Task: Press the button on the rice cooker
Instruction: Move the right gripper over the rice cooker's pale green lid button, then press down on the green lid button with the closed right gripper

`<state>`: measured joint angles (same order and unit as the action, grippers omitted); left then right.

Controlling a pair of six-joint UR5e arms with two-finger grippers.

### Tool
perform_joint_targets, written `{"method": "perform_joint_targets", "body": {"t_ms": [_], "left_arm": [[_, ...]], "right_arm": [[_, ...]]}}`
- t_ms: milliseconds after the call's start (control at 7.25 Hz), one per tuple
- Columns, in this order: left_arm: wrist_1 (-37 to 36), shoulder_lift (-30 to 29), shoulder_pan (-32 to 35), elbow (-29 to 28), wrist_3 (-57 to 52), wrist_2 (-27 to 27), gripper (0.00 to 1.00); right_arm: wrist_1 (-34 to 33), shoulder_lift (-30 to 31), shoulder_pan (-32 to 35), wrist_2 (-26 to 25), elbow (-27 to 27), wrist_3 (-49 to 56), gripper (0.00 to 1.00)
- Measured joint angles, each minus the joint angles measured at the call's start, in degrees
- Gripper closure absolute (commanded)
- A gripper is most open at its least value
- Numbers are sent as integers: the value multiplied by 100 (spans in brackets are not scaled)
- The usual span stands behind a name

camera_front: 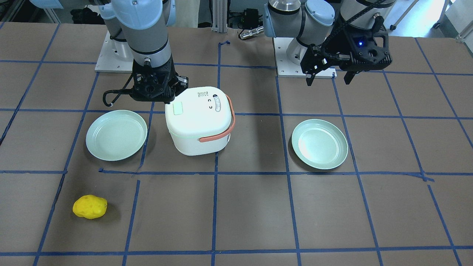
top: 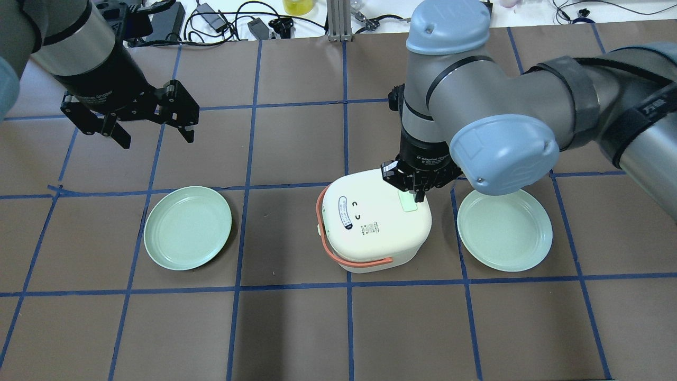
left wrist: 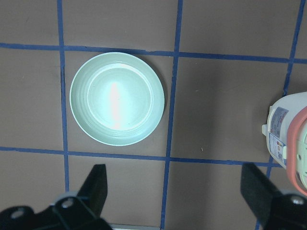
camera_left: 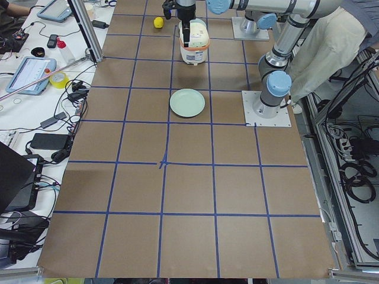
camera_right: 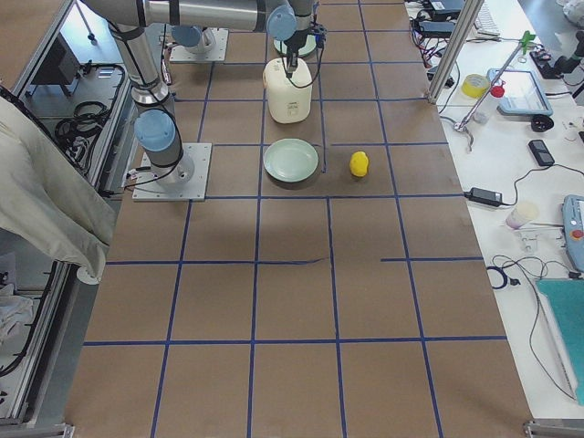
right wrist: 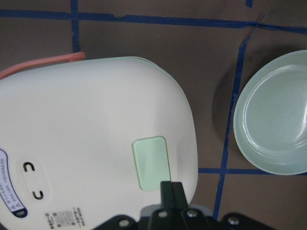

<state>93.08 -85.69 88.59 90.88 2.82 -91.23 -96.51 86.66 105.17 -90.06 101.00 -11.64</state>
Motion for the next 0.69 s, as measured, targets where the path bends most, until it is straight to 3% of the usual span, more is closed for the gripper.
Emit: {"method": "perform_joint_targets", "body": {"t_ms": [690], "left_arm": [[0,0,0,0,5,0,0]], "right_arm": [[-796,-39,144,-85,289,25,98]]}}
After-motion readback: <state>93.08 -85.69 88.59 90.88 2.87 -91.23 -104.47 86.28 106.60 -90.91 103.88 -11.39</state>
